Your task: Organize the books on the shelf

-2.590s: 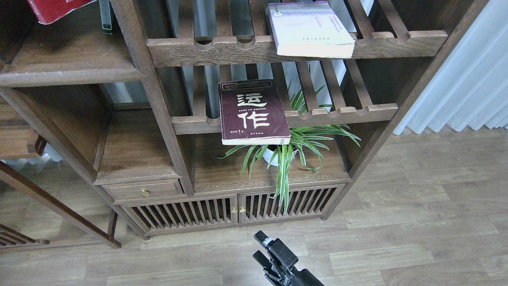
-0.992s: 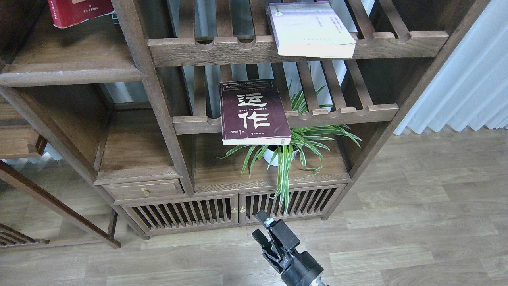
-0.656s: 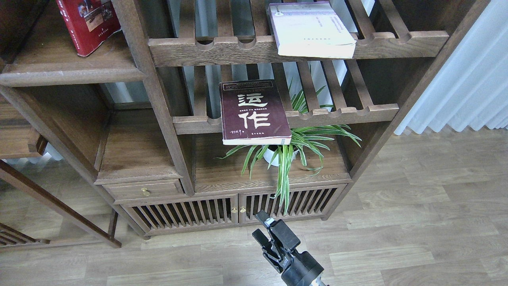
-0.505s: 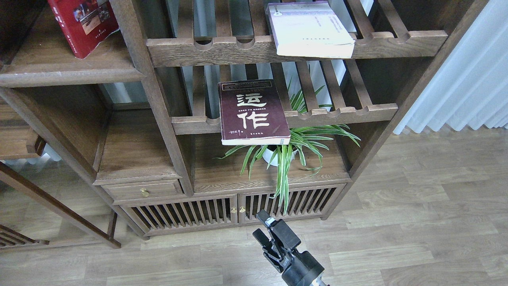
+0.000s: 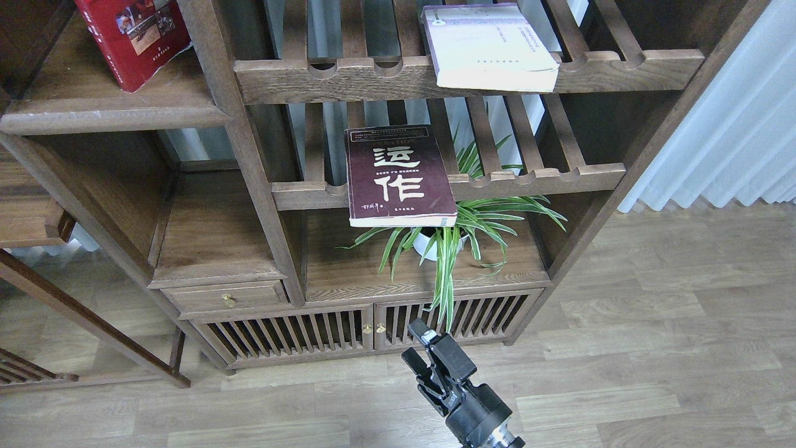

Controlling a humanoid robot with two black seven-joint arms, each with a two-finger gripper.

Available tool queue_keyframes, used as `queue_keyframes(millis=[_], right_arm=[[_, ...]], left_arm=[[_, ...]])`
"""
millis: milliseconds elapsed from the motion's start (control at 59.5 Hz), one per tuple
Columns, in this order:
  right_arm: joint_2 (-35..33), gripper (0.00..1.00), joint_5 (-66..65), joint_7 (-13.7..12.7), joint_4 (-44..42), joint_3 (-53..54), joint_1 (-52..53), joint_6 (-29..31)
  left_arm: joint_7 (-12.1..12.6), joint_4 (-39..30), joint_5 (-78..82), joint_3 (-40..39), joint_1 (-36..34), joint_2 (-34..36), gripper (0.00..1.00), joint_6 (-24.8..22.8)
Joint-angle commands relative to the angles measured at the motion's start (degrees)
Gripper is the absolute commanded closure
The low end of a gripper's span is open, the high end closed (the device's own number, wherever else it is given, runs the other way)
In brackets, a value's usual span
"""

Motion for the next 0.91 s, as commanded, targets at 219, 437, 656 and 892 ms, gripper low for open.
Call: queue_keyframes(millis=[219,437,656,892], right_arm=[[0.0,0.01,-0.3,-0.1,0.4,3.5,3.7,0.0],[0.0,0.01,-2.8,-0.1,0.9,3.7,9.4,0.0],[0.0,0.04,-2.9,-0.1,4.9,4.6,11.7,0.0],[0.0,0.1,-3.0,-0.1,7.2,9.8,13.9,0.0]], left_arm=[[0.0,-10.2,-6.5,-11.8,21.1,-1.2,0.19,0.0],[0.1,-10.3,-10.6,-12.7,29.5,-9.6,0.19,0.0],[2.2,-10.2,-10.5,-13.1,35.7,-15.1,0.18,0.0],[2.2,-10.0,-10.5,-14.5,43.2,-16.9,0.16,0.0]])
